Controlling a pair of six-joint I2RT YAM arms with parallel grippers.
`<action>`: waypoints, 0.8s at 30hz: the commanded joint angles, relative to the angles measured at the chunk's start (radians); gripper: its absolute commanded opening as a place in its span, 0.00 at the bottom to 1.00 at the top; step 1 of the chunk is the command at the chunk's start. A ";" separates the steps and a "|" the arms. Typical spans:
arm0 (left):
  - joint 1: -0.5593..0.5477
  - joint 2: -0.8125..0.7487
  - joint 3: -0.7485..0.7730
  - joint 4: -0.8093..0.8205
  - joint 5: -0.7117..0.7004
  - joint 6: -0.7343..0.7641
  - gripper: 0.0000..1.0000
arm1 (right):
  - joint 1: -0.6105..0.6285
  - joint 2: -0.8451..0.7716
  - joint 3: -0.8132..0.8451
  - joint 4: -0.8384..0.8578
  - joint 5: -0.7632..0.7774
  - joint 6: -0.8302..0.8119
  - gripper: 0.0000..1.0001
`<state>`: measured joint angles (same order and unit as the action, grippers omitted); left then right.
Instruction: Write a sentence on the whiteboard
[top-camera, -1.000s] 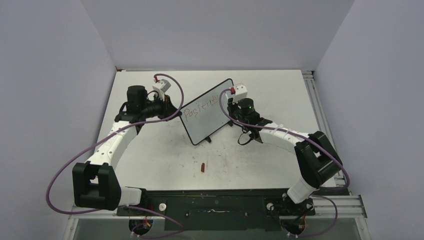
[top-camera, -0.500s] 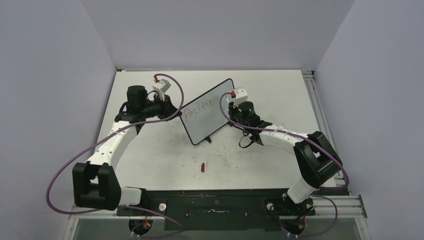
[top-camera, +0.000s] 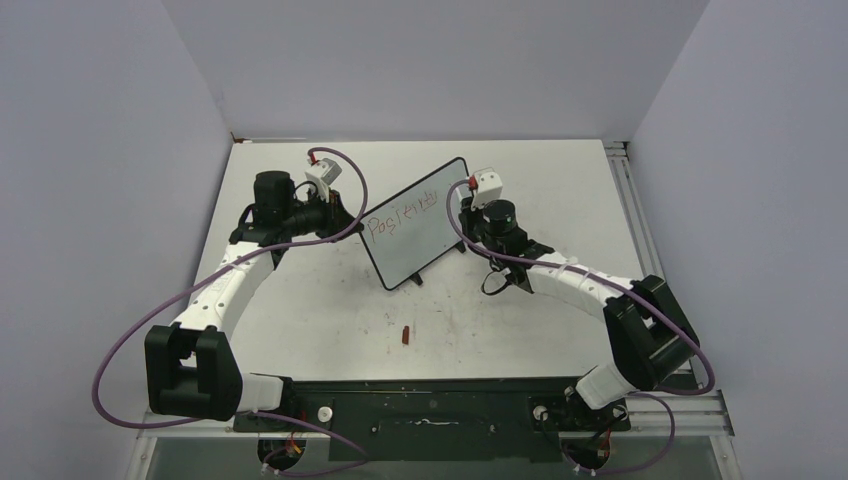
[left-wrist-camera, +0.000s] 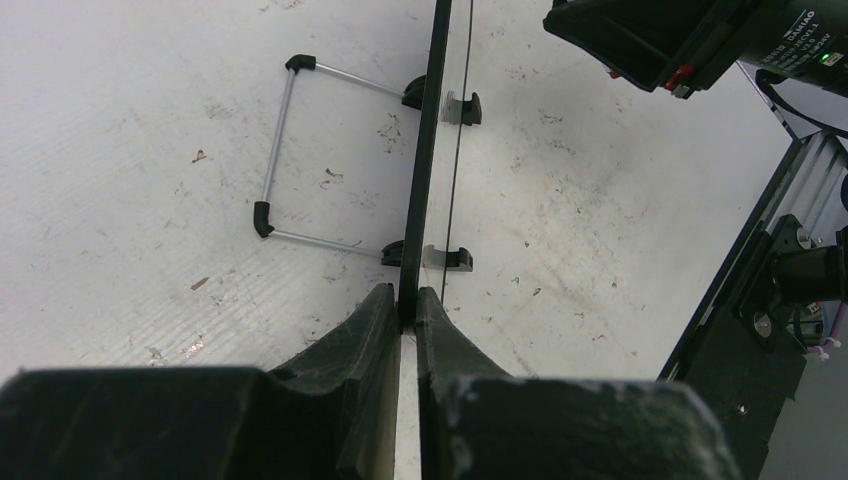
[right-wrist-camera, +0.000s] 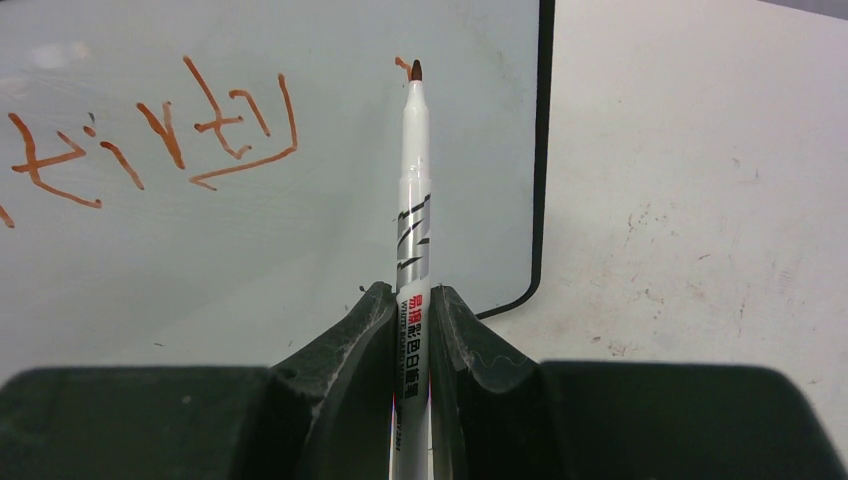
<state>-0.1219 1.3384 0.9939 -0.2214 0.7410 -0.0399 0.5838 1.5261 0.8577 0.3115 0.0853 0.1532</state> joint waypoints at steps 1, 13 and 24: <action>0.005 -0.034 0.024 0.047 0.011 0.012 0.00 | 0.005 -0.027 0.054 0.011 0.017 -0.007 0.05; 0.008 -0.031 0.025 0.047 0.013 0.011 0.00 | 0.004 0.030 0.113 -0.003 -0.003 -0.022 0.05; 0.008 -0.030 0.026 0.047 0.014 0.011 0.00 | 0.003 0.064 0.137 -0.014 -0.014 -0.030 0.05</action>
<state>-0.1219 1.3384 0.9939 -0.2214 0.7410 -0.0399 0.5838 1.5791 0.9409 0.2737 0.0811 0.1379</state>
